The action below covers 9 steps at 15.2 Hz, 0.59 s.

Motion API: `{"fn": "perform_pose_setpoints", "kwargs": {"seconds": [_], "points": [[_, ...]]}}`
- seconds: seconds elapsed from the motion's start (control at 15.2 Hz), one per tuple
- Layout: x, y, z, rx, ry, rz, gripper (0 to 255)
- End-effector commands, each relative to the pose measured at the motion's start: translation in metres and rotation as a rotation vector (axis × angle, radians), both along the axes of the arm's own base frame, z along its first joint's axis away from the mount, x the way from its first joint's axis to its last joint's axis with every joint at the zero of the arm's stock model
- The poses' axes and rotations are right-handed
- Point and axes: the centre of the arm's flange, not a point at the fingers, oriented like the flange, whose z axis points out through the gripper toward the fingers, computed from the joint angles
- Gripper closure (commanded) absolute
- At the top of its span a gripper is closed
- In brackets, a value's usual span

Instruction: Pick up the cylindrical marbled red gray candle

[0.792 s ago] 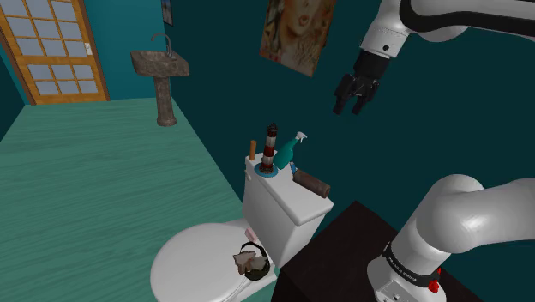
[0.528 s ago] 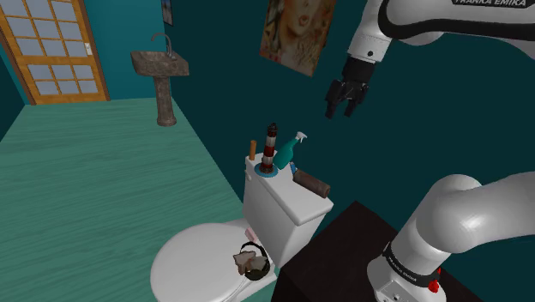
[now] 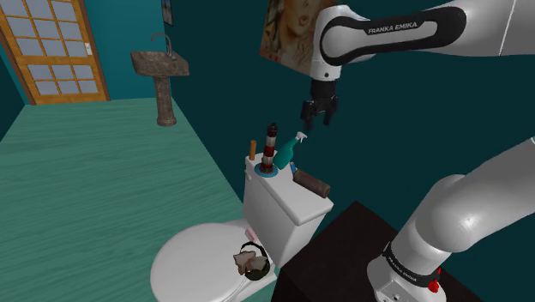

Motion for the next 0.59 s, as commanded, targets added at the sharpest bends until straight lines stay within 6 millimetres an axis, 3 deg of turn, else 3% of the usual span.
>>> {"fn": "perform_pose_setpoints", "kwargs": {"seconds": [0.0, 0.53], "points": [[0.021, 0.0, -0.024, -0.037, 0.045, 0.011, 0], [0.098, -0.009, -0.12, -0.181, 0.219, 0.05, 0]]}}
